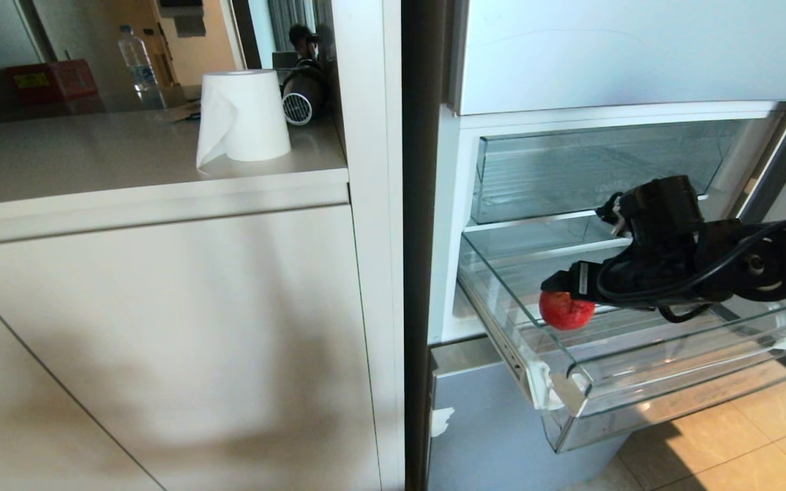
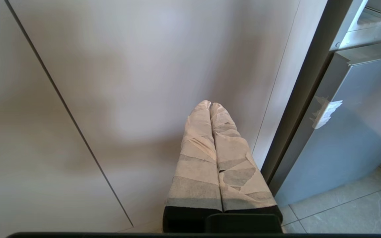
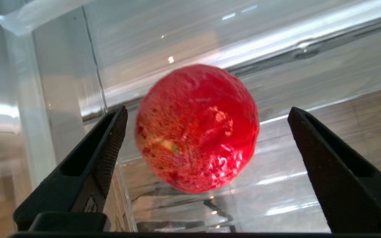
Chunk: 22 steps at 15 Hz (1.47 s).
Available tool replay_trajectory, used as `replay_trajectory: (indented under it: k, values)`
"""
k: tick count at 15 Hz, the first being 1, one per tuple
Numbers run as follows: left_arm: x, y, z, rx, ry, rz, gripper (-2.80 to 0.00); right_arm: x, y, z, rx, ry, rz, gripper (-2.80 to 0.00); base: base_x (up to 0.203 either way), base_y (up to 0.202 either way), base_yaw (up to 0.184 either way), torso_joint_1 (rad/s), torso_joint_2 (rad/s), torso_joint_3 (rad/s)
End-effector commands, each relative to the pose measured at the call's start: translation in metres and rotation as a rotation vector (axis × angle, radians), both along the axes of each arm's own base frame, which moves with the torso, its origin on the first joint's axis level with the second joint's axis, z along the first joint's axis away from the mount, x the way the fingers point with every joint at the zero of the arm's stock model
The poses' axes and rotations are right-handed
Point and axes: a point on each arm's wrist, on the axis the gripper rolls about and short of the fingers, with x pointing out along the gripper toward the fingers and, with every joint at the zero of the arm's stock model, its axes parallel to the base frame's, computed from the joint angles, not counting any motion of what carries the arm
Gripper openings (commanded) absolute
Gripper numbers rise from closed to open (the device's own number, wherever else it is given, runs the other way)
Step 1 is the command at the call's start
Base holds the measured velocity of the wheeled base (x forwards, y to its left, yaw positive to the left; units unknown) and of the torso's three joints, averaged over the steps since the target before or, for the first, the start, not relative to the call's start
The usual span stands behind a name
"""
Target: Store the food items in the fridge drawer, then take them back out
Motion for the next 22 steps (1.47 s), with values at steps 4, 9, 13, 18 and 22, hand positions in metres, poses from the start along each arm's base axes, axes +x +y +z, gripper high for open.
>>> replay_trajectory:
  k: [4,9,13,18,22]
  values:
    - [0.000,0.000,0.000,0.000,0.000,0.000,-2.80,-0.009,0.000,-0.002,-0.018,0.040,0.002,0.00,0.000,0.000,0.000,0.000,0.00,0.000]
    - [0.000,0.000,0.000,0.000,0.001,0.001,-2.80,-0.005,0.002,-0.003,-0.041,0.042,0.027,0.00,0.000,0.000,0.000,0.000,0.00,0.000]
    - [0.000,0.000,0.000,0.000,0.000,0.001,-2.80,-0.002,0.004,-0.007,-0.044,0.047,0.029,-2.39,0.000,0.000,0.000,0.000,0.00,0.000]
    - [0.000,0.000,0.000,0.000,0.001,0.000,-2.80,-0.001,0.004,-0.007,-0.044,0.049,0.029,-2.80,0.000,0.000,0.000,0.000,0.00,0.000]
    - [0.000,0.000,0.000,0.000,0.000,0.000,-2.80,-0.016,0.000,0.024,-0.008,-0.056,0.024,-2.80,0.000,0.000,0.000,0.000,0.00,0.000]
